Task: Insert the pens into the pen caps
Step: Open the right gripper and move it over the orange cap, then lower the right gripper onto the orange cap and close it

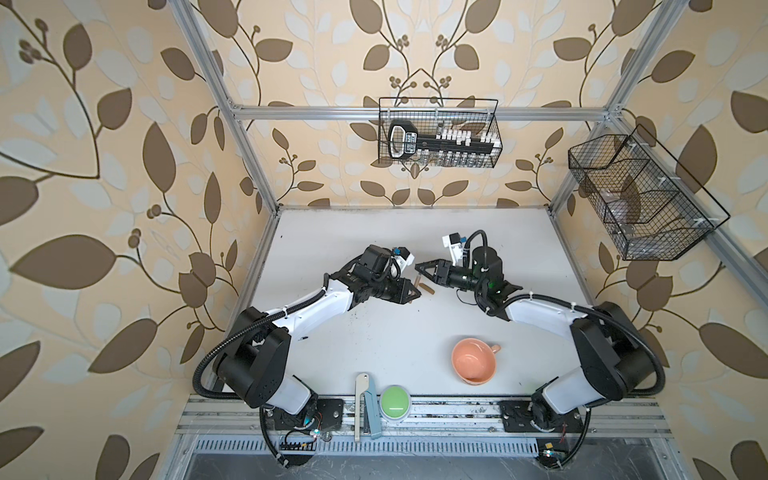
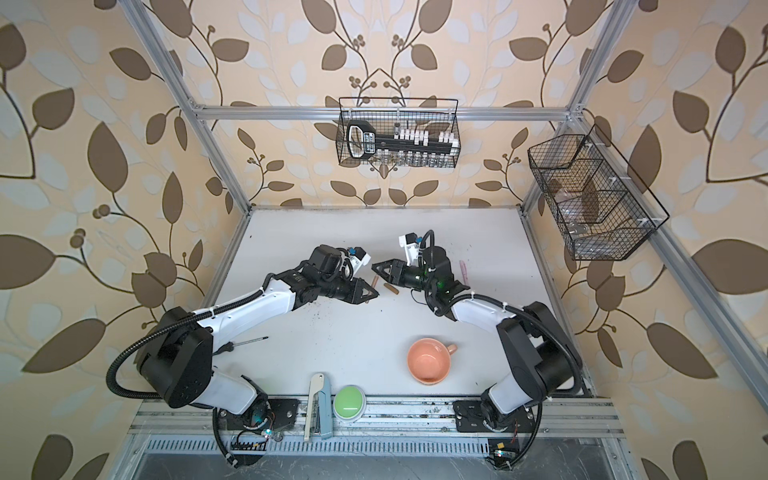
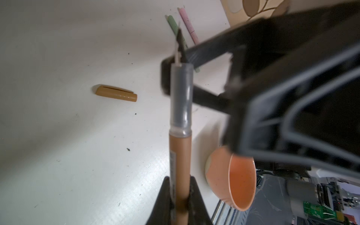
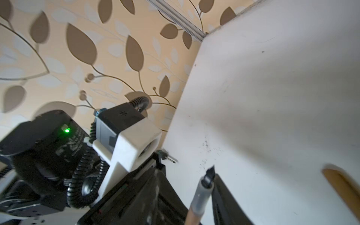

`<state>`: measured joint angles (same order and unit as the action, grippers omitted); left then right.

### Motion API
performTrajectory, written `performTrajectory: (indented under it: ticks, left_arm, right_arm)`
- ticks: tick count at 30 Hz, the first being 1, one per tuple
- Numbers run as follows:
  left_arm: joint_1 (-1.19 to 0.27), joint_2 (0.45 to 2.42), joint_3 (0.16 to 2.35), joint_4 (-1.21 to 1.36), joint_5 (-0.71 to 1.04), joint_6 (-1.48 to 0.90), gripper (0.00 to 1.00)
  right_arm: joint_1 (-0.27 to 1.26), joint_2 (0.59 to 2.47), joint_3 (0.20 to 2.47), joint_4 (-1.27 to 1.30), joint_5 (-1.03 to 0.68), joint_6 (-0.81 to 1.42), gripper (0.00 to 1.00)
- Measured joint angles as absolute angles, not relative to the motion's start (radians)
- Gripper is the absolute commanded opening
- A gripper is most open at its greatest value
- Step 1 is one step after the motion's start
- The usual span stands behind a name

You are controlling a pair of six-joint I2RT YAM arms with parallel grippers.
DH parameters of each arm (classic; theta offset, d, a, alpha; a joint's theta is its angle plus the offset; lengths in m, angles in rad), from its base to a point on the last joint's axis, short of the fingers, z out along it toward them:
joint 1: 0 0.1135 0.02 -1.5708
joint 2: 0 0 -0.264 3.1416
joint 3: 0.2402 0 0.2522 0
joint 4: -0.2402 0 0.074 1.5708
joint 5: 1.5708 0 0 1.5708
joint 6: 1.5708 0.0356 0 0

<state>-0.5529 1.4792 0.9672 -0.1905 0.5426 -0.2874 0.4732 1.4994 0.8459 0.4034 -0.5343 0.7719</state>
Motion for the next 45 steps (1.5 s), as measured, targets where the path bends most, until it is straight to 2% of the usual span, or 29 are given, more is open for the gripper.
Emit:
performTrajectory:
  ticks: [4,7,11,14,18,25,31,45]
  left_arm:
    - [-0.553,1.403,0.967,-0.284,0.445,-0.264,0.08]
    - [-0.553,1.317,0.967,-0.334,0.382,-0.258,0.09]
    - [-0.553,1.204,0.967,-0.386,0.322,-0.259,0.09]
    - [-0.553,1.114,0.958,-0.423,0.277,-0.262,0.11]
    - [-0.553,1.002,0.940,-0.476,0.225,-0.265,0.12]
    - [-0.553,0.936,0.927,-0.527,0.176,-0.266,0.12]
    - [-0.553,0.937,0.926,-0.544,0.168,-0.266,0.13]
    - [-0.553,0.937,0.926,-0.552,0.153,-0.268,0.14]
  right_arm:
    - [0.456,1.429,1.047,0.041,-0.431,0.508,0.49]
    - [0.451,1.438,1.168,-0.178,-0.373,0.331,0.40]
    - [0.476,1.547,1.277,-0.399,-0.300,0.175,0.41]
    - [0.503,1.669,1.328,-0.517,-0.247,0.103,0.46]
    - [0.519,1.824,1.389,-0.599,-0.225,0.055,0.48]
    - [0.550,2.004,1.526,-0.688,-0.116,-0.015,0.40]
    - [0.599,2.033,1.556,-0.739,0.000,-0.059,0.33]
    - [0.639,2.138,1.639,-0.788,0.129,-0.087,0.27]
